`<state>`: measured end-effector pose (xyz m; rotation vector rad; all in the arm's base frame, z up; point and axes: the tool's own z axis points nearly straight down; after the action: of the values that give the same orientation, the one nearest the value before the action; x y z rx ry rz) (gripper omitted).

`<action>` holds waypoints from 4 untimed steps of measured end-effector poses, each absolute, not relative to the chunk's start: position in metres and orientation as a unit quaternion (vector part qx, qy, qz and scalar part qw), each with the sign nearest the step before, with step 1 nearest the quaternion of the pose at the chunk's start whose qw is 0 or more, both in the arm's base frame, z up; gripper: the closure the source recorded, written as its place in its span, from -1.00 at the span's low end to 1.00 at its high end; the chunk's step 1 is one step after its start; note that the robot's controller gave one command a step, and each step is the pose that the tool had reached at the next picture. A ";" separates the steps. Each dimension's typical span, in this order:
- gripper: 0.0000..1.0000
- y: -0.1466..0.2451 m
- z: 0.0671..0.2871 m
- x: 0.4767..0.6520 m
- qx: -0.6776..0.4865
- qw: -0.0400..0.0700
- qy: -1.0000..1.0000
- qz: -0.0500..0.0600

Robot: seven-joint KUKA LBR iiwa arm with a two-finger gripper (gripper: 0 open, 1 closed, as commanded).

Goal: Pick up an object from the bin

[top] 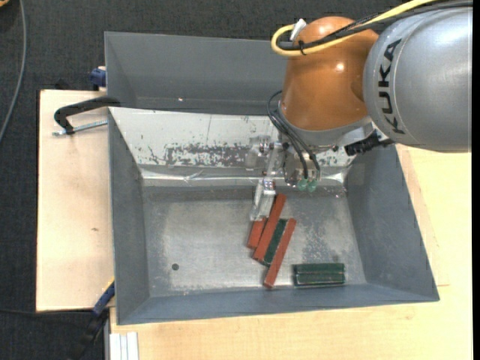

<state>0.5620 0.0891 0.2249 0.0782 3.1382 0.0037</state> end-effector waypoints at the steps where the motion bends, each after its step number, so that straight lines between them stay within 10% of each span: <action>1: -1.00 0.082 0.234 0.565 0.088 0.002 0.996 0.001; 4: -1.00 0.061 0.146 0.573 -0.125 0.001 0.992 0.000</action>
Offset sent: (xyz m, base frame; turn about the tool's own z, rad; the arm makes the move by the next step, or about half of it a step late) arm -0.0106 0.0436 -0.0761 0.0439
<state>0.5733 0.0608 0.1461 -0.3935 3.1143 0.0009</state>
